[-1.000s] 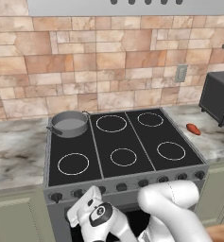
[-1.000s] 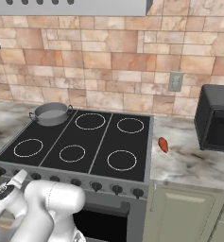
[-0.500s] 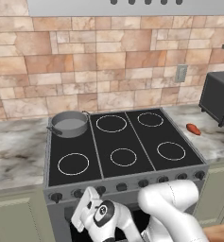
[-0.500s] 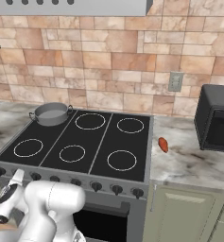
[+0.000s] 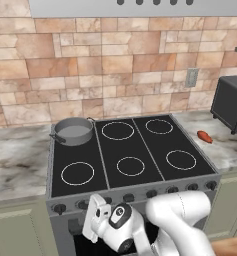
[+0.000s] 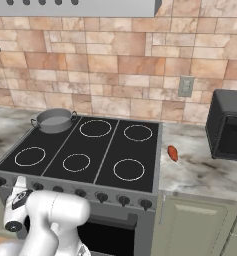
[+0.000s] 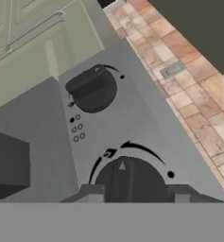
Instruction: Turn on the burner for the pot on the stove. Wait thirty seconds for the pot to heat up. Then add the sweet potato to the pot.
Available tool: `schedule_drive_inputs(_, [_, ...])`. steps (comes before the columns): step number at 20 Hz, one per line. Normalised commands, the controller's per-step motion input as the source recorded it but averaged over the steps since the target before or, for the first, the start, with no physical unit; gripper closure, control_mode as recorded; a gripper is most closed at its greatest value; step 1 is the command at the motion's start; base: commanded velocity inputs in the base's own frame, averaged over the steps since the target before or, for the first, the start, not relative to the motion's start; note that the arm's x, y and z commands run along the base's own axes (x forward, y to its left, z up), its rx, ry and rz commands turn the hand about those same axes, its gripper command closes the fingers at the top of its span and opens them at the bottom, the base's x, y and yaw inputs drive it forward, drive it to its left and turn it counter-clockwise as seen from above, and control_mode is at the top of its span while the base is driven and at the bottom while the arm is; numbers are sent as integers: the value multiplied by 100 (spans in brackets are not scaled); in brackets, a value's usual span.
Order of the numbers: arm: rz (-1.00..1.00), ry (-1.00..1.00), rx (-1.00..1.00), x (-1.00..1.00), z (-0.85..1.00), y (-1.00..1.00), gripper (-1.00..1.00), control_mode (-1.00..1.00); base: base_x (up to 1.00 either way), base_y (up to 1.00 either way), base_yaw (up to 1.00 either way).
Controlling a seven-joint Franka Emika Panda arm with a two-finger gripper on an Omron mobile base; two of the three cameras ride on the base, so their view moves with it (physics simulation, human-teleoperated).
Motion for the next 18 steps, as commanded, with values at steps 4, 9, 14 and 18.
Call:
schedule_drive_inputs(4, [0, 0, 0, -4, 0, 0, -100, -100, 0, 0, 0])
schedule_drive_inputs(9, [0, -6, 0, -68, 3, 0, -100, -100, 0, 0, 0])
schedule_drive_inputs(14, [0, -5, 0, -100, 12, 0, -100, -100, 0, 0, 0])
schedule_drive_inputs(18, [-2, -7, 0, -72, 86, 0, -100, -100, 0, 0, 0])
